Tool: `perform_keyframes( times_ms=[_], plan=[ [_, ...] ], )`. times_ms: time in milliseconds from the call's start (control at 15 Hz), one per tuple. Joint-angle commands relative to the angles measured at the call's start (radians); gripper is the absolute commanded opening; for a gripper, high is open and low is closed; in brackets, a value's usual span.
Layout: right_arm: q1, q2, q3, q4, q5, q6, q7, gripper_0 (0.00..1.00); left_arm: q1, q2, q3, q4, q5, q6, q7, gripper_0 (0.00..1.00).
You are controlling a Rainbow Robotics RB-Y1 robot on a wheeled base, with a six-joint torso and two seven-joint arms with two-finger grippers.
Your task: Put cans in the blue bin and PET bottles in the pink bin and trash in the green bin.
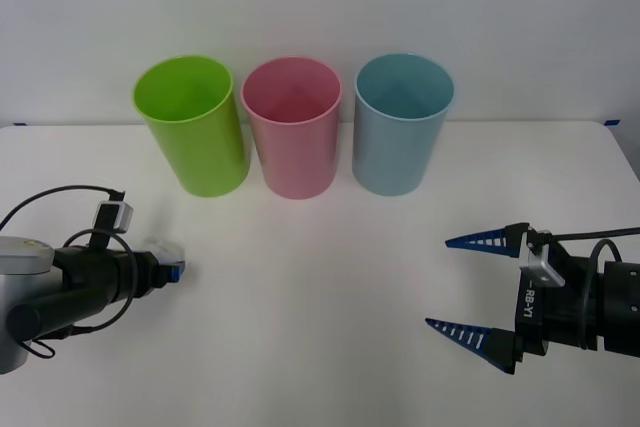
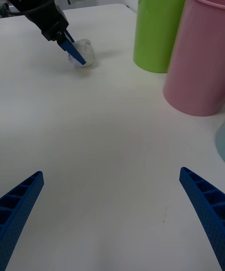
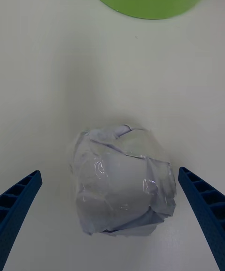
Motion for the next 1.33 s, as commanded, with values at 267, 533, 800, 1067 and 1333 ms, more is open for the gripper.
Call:
perform_keyframes(
  times_ms=[267,533,800,1067,1333],
  plan=[
    [0.0,0.0,0.0,0.0,0.0,0.0,0.0,1.0,-0.007,-0.034,-0.001,0.026,0.017,-0.002,0.003,1.0],
    [0.0,0.0,0.0,0.0,0.0,0.0,0.0,1.0,-0.007,-0.04,0.001,0.036,0.017,-0.005,0.003,1.0],
    [0.0,0.0,0.0,0.0,0.0,0.0,0.0,1.0,-0.007,-0.042,-0.001,0.045,0.017,-0.009,0.008,1.0],
    [0.0,0.0,0.0,0.0,0.0,0.0,0.0,1.0,-0.007,-0.051,0.001,0.051,0.015,-0.007,0.019,0.27],
    [0.0,0.0,0.0,0.0,0.0,0.0,0.0,1.0,-0.007,-0.054,-0.001,0.051,0.008,-0.013,0.02,0.0]
  ],
)
